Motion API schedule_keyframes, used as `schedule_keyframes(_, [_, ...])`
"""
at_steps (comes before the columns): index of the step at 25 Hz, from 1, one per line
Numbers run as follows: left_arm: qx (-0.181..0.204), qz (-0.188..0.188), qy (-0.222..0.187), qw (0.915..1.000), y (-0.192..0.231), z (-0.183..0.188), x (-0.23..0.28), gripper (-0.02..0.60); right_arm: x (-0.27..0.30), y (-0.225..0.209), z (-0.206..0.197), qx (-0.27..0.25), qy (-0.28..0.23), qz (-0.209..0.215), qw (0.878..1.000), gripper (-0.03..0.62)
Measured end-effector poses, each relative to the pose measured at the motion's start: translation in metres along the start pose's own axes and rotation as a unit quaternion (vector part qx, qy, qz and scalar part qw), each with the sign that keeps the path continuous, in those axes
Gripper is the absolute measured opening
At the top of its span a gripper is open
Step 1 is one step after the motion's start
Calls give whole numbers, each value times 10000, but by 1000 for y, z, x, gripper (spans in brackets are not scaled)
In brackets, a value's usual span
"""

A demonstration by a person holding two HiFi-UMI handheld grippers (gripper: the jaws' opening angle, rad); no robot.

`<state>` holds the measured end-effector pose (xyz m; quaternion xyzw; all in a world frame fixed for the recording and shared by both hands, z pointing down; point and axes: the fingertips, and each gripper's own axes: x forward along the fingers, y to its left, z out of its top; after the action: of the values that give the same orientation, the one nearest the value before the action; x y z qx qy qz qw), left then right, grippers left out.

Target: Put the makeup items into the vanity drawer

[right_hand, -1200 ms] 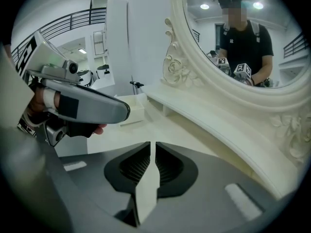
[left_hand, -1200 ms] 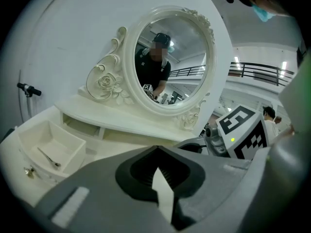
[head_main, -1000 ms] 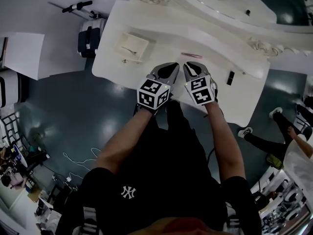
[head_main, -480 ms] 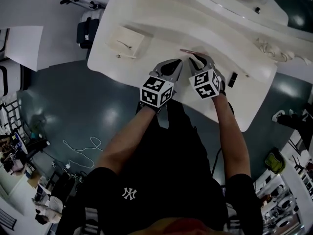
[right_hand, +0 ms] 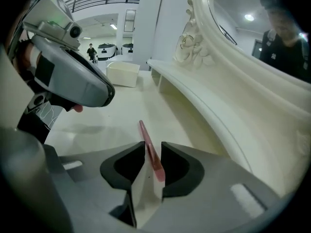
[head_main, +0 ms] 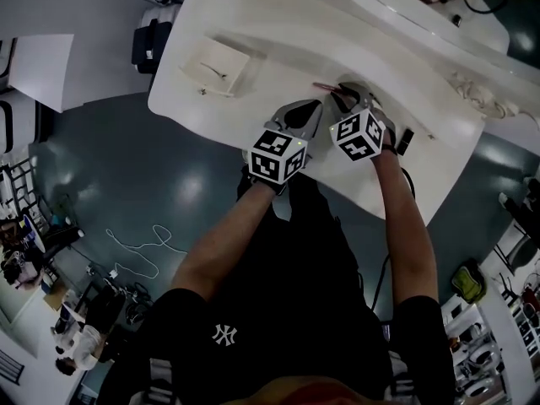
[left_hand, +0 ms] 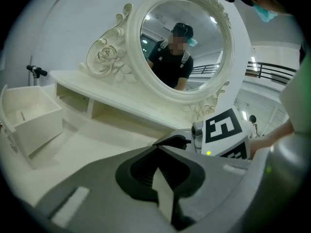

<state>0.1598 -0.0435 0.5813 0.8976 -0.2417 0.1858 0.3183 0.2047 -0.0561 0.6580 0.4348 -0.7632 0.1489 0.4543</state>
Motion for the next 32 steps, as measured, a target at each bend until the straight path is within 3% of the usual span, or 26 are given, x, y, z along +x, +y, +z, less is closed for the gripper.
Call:
schedule_keyframes(6, [-2,57,-7,10000,3,0,-1,0,5,2,-6,59,138,126,9998,80])
schedule_keyframes(14, [56,36,-23,10000,6,1,-11,0,-1,4,-6,463,176,-7,9988,75])
schedule_keyframes(26, [299,-124,-121,9994,11,17,-45,0,-35,27,46,1352,-348,-59,9902,76])
schedule_keyframes(32, [323,-92,-230,9992,23,27,-69,0,-40,39,79,1394,-498,-92,9889,76])
